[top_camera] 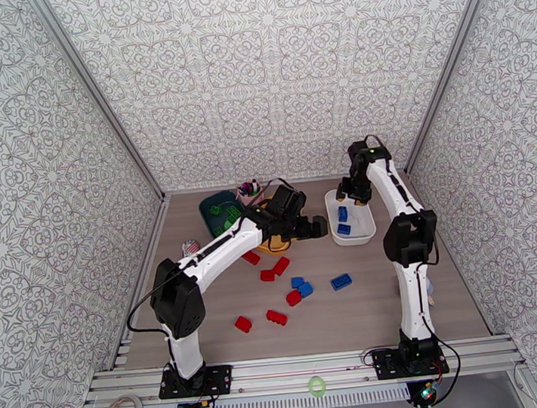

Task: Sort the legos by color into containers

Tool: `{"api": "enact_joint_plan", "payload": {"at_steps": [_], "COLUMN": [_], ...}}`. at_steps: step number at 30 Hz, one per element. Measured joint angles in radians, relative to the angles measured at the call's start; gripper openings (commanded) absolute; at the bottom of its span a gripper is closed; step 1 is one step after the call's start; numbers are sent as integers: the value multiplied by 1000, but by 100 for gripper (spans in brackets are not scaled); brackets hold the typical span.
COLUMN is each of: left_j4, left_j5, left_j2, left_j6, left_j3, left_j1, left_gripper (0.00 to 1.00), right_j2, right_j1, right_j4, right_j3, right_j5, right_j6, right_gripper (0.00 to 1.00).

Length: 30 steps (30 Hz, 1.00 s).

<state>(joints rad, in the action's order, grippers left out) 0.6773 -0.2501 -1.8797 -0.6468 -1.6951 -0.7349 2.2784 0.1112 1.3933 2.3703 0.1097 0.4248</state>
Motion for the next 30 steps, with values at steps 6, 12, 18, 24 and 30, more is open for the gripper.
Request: {"api": "enact_joint_plan", "payload": {"at_steps": [6,12,18,24,30], "left_j4": [1,1,-10,-17,-24], "left_j5": [61,105,133,148,167], "left_j2": [49,132,221,245,256], "left_j6": [0,-17,-64,-94,-113], "left_j3": [61,205,346,400,420], "left_j1": [2,24,35,29,3], "left_gripper": [99,99,99,99,99], "right_j2": [-276,-575,-785,-851,-815], "right_j1": [6,85,219,401,446], "right_j4": [-69,-166,-281,-420,-542], "right_j3": [-328,-731,-1172,-1452,-1531], "right_j5": [16,31,60,94,110], "right_j6": [1,13,101,238,337], "right_gripper": [64,65,67,69,70]}}
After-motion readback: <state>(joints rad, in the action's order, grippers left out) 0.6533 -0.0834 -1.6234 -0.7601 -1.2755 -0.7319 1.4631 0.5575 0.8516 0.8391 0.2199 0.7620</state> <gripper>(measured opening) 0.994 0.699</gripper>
